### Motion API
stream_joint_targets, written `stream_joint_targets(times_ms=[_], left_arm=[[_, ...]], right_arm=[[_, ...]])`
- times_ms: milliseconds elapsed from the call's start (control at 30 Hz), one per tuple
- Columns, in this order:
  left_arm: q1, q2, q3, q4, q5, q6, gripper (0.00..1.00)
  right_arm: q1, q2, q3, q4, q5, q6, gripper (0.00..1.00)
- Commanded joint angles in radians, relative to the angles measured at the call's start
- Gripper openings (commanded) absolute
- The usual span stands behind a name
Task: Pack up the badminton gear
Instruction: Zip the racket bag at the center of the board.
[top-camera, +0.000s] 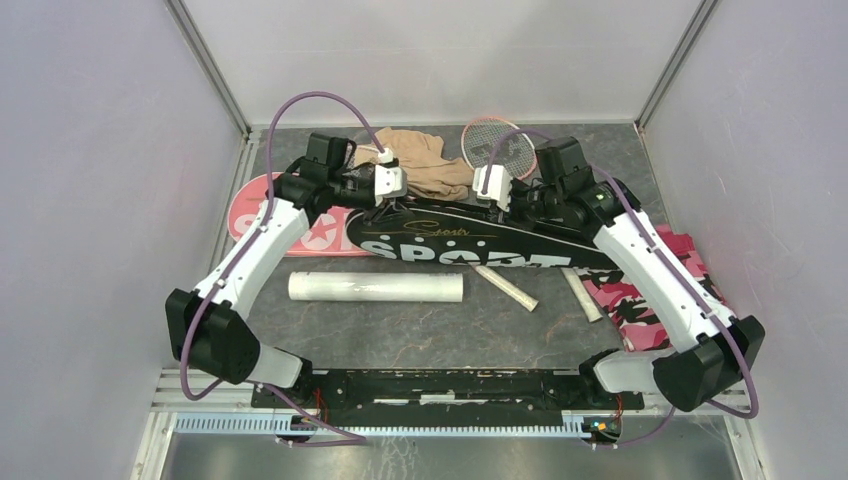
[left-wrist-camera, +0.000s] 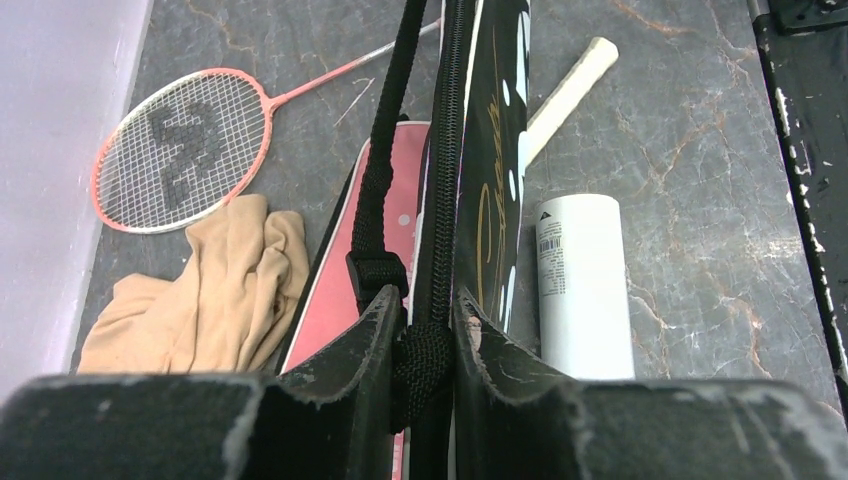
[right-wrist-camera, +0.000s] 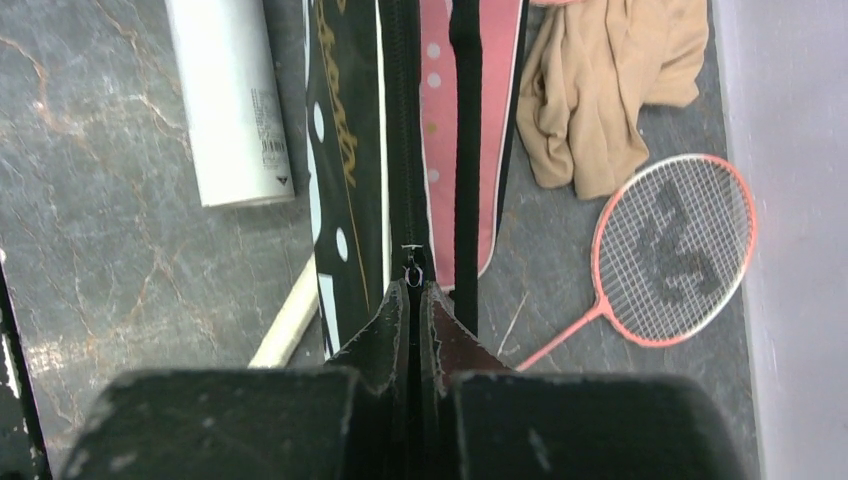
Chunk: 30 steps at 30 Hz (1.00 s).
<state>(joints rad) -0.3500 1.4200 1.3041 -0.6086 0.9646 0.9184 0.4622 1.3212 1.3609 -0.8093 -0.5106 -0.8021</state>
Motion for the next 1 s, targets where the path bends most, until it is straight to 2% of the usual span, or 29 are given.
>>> stream_joint_targets(times_ms=[0,333,533,733,967], left_arm=[[0.038,0.009,0.099,-0.075,-0.012,0.129,0.02],[0.097,0.016,0.181,-0.154,0.004,0.164,0.02],[0.162,0.015,0.21,-0.164,0.013,0.192,0.02],[0.214,0.028,0.241,-0.212,0.017,0.258,0.02],[0.283,0.062,0.293,-0.342,0.016,0.39,0.02]], right_arm=[[-0.043,-0.051,-0.028,-0.065,0.05,-0.077,0.0],[-0.194,-0.075,-0.046,-0.17,0.07,-0.197,0.0],[-0.329,-0.064,-0.053,-0.22,0.06,-0.283,0.0],[-0.451,-0.039,-0.077,-0.23,0.07,-0.361,0.0],[-0.619,0.031,-0.075,-0.23,0.095,-0.469,0.0]])
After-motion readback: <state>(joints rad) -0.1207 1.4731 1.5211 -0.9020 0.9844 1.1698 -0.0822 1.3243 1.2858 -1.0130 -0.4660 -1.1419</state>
